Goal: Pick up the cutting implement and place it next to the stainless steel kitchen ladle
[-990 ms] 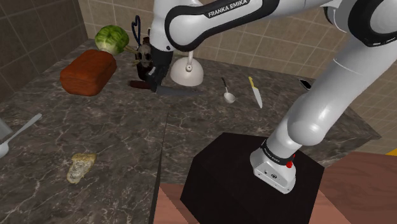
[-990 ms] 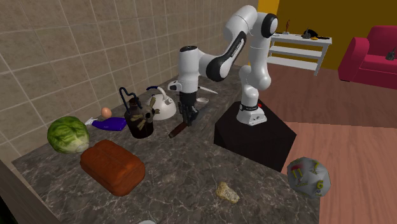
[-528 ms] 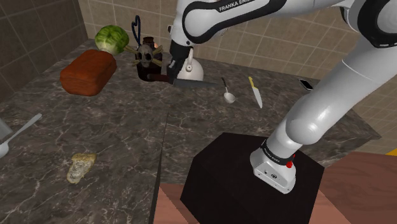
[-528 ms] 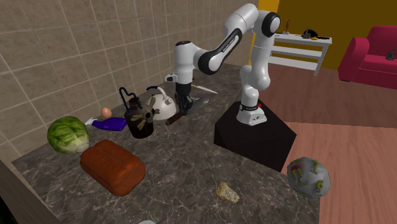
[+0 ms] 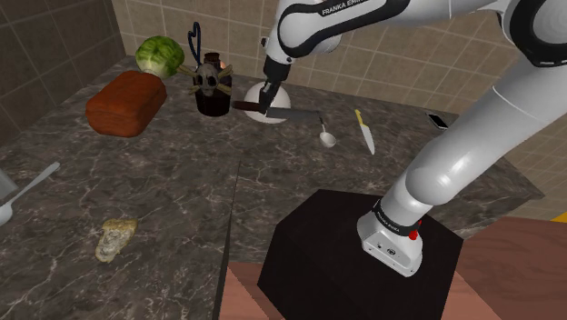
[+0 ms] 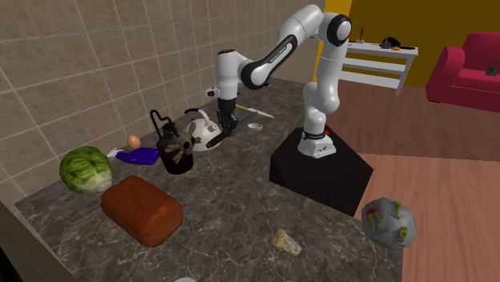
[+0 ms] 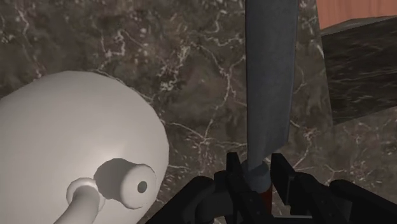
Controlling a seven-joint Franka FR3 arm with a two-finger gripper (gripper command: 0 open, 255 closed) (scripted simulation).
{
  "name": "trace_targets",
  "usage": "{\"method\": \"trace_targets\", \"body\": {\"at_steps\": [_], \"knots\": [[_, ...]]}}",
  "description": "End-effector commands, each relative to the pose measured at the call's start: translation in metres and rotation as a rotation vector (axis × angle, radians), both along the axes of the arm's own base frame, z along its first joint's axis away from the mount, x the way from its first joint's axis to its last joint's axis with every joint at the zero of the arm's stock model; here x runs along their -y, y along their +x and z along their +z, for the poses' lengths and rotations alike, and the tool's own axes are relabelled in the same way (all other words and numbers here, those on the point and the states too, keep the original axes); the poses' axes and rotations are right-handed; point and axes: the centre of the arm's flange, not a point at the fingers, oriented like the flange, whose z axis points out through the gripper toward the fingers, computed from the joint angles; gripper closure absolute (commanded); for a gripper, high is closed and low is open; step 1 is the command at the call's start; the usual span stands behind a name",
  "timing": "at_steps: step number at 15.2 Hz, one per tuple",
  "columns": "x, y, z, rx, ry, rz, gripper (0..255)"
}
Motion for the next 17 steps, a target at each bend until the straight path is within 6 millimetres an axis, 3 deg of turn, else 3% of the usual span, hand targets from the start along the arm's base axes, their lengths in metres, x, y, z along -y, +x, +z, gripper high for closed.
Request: {"method": "trace_targets", "body": {"at_steps": [1, 17], "knots": [[0.002, -0.001, -0.009, 0.0, 0.0, 0.001, 255], [0.002, -0.001, -0.092, 0.0, 0.0, 0.001, 255]]}}
